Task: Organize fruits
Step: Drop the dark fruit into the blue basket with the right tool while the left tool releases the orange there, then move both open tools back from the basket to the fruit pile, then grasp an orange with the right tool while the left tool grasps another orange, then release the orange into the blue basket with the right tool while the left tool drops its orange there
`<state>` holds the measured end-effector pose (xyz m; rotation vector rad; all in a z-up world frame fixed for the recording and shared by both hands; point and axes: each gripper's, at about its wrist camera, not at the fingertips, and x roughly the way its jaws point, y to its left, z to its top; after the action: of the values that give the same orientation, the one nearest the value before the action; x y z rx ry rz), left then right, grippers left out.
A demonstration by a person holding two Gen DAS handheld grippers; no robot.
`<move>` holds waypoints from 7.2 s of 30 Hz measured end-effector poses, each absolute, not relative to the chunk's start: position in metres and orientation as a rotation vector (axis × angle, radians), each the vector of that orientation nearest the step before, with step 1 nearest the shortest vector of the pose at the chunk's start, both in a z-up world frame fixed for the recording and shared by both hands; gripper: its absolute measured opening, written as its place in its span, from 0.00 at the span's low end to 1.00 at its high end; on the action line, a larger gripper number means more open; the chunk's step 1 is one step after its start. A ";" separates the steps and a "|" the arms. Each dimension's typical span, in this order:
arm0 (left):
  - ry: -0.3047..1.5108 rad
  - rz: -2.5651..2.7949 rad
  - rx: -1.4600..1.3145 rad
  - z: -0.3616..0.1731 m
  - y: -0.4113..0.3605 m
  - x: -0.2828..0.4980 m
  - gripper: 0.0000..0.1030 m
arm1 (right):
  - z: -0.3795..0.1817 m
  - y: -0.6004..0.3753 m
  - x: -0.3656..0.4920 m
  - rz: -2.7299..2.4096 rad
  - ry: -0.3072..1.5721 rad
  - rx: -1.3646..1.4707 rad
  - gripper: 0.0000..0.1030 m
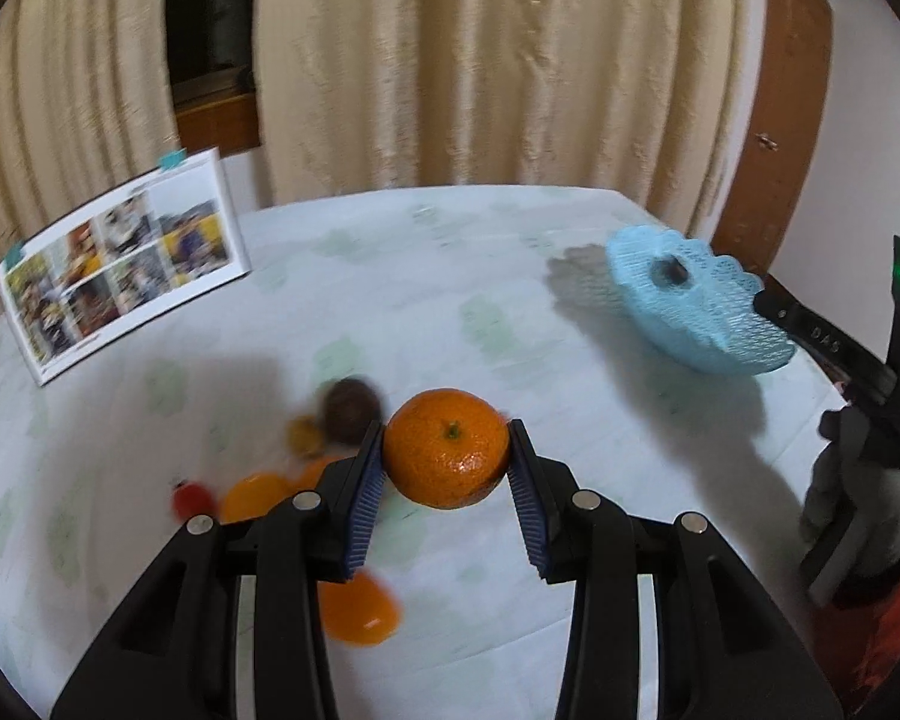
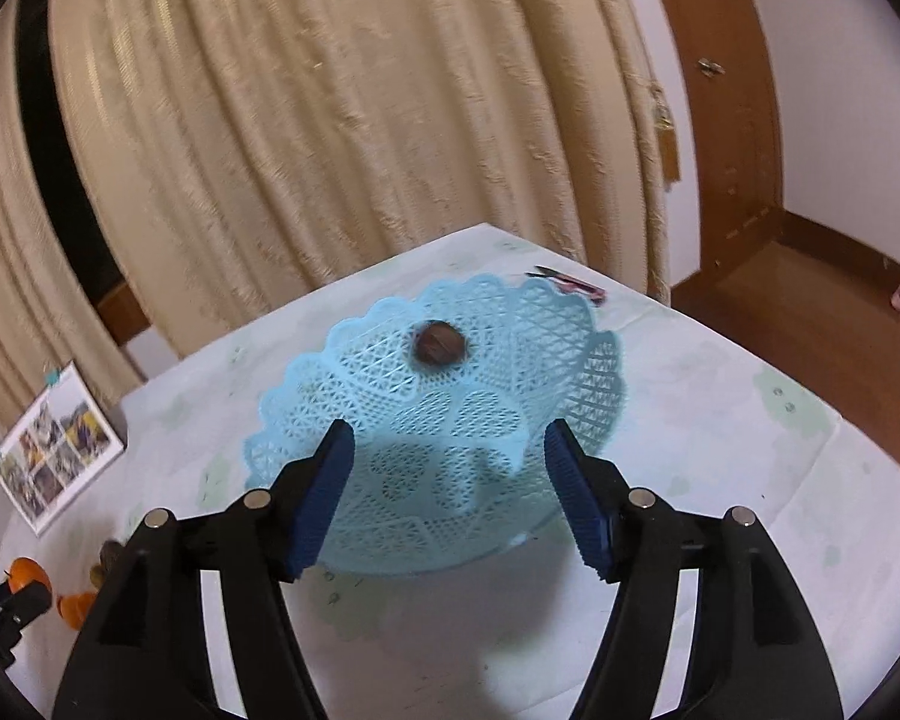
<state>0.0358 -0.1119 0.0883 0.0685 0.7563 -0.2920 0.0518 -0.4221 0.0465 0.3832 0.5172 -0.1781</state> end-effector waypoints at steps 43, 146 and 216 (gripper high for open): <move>0.722 -0.352 0.074 0.110 -0.218 0.096 0.90 | 0.055 -0.453 0.009 -0.410 0.329 0.473 0.79; 0.892 -0.150 -0.033 0.010 0.004 0.060 0.67 | 0.008 -0.181 0.029 0.452 0.815 0.140 0.38; 0.729 -0.497 0.130 0.086 -0.227 0.088 0.41 | 0.057 -0.459 0.038 -0.301 0.361 0.520 0.71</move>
<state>0.0882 -0.2270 0.0862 0.1300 0.7291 -0.4974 0.0382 -0.4590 0.0567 0.5198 0.3614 -0.3006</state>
